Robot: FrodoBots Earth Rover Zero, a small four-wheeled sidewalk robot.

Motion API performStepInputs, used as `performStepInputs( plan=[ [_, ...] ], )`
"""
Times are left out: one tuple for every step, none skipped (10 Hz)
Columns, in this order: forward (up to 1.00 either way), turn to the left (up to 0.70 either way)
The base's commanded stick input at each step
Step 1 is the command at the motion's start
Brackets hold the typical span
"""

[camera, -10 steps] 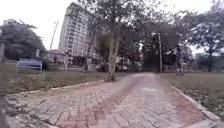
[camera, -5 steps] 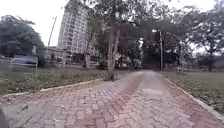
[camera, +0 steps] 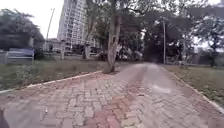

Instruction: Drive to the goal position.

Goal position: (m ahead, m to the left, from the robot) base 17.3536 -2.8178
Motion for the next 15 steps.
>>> performStepInputs(
  plan=[
    [0.70,-0.32],
    [0.70,-0.31],
    [0.70,-0.24],
    [0.70,-0.15],
    [0.70,0.00],
    [0.70,0.00],
    [0.70,0.00],
    [0.70,0.00],
    [0.70,0.00],
    [0.70,0.00],
    [0.70,-0.05],
    [0.70,-0.13],
    [0.70,-0.26],
    [0.70,-0.10],
    [0.70,0.00]
  ],
)
